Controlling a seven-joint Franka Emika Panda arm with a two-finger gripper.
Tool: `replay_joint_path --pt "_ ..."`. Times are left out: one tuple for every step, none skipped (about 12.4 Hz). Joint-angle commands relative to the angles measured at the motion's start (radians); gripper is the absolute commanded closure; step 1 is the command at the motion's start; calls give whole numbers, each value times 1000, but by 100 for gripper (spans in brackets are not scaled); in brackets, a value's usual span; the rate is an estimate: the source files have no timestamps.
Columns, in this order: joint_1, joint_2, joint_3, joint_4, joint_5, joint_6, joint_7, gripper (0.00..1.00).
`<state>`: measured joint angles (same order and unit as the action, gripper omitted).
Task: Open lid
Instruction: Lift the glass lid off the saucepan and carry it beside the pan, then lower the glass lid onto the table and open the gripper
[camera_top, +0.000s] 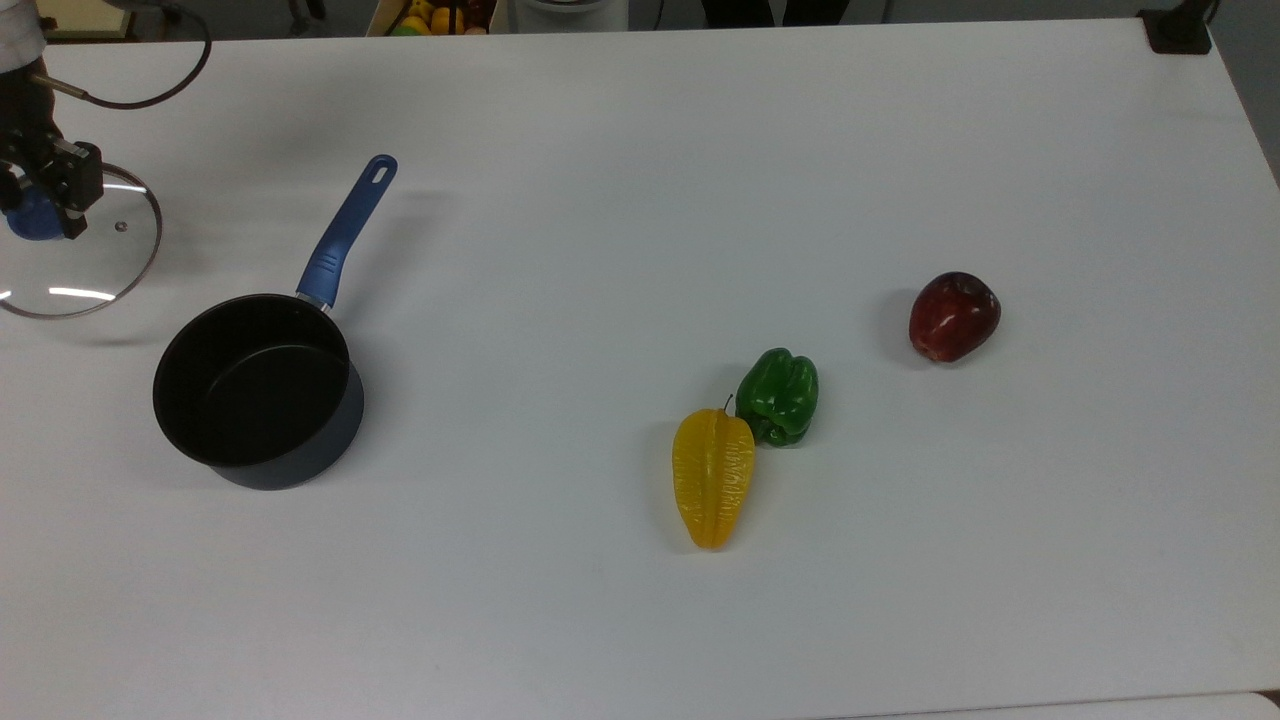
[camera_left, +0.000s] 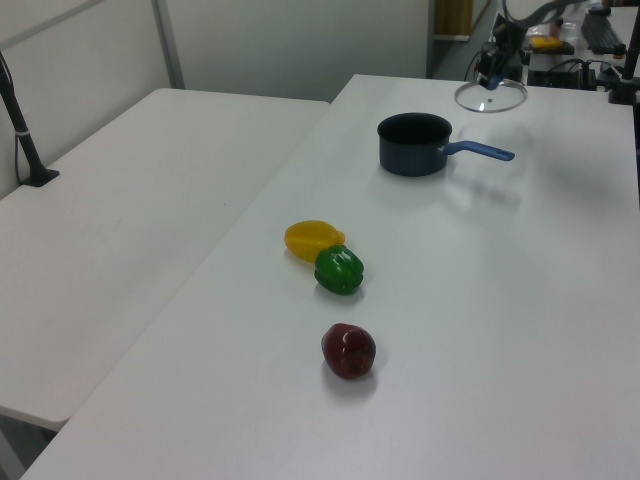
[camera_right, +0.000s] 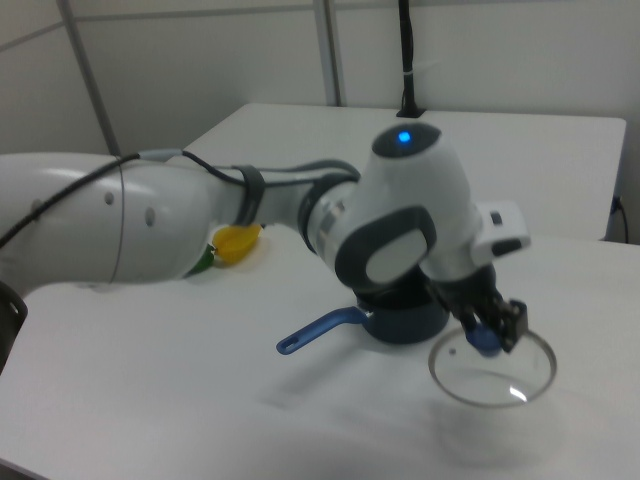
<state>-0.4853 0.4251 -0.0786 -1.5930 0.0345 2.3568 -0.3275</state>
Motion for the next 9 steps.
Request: replay_joint_path --pt "-13 47 3 -59 19 82 -59 46" --pt "-13 69 3 -56 21 103 -61 46" --pt "-13 90 5 -56 22 137 -59 46" --pt "-13 102 5 -56 24 151 -58 46" --pt "-16 113 5 -53 34 156 -58 46" --pt "-18 116 5 -53 54 157 -61 46" --pt "-16 118 5 -53 56 157 -61 41" --pt "-16 118 5 -53 56 157 -61 26" --pt "-16 118 5 -53 56 157 -61 10"
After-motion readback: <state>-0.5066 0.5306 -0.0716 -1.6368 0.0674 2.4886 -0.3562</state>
